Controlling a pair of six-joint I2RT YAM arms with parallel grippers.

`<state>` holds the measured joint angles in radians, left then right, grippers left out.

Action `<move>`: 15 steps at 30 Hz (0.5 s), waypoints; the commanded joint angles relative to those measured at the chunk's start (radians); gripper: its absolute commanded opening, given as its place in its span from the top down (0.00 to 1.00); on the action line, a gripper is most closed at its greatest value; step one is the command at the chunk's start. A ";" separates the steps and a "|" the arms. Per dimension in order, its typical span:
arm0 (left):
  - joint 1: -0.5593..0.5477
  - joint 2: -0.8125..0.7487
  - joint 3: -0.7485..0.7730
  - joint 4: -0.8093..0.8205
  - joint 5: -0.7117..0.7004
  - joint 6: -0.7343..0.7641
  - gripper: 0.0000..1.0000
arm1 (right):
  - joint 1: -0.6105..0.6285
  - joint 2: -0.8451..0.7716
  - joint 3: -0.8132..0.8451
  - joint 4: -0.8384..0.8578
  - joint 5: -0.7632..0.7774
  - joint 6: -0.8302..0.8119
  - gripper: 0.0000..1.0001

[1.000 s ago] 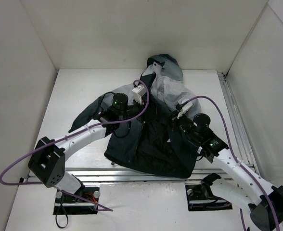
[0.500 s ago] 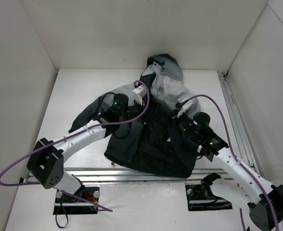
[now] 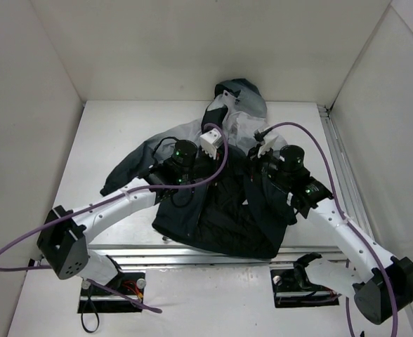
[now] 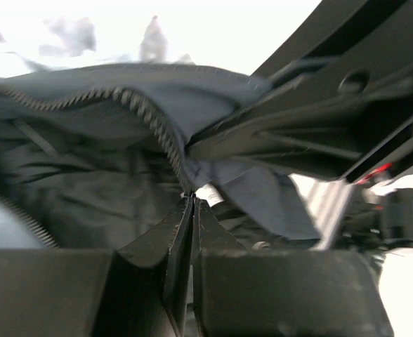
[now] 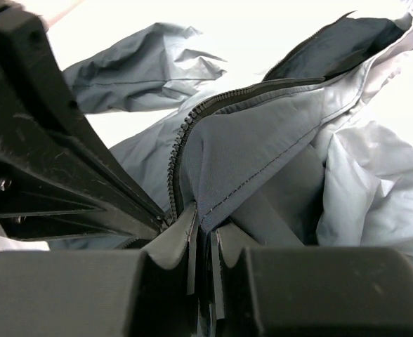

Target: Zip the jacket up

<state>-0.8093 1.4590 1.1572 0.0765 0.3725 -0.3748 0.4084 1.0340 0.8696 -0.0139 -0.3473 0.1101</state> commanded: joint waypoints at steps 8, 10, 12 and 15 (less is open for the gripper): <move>-0.088 -0.091 0.052 -0.146 -0.136 0.175 0.96 | -0.031 0.027 0.144 0.078 -0.022 0.069 1.00; -0.103 -0.092 0.033 -0.129 -0.100 0.163 0.94 | -0.036 0.038 0.160 0.074 -0.018 0.071 1.00; -0.119 -0.092 0.015 -0.115 -0.064 0.143 0.92 | -0.042 0.043 0.169 0.074 -0.019 0.072 1.00; -0.129 -0.117 -0.042 -0.101 -0.061 0.099 0.85 | -0.052 0.054 0.178 0.074 -0.028 0.073 1.00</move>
<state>-0.9218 1.3983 1.1530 -0.0395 0.2695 -0.2440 0.3710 1.0882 0.9718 -0.0658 -0.3752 0.1730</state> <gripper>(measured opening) 0.139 0.032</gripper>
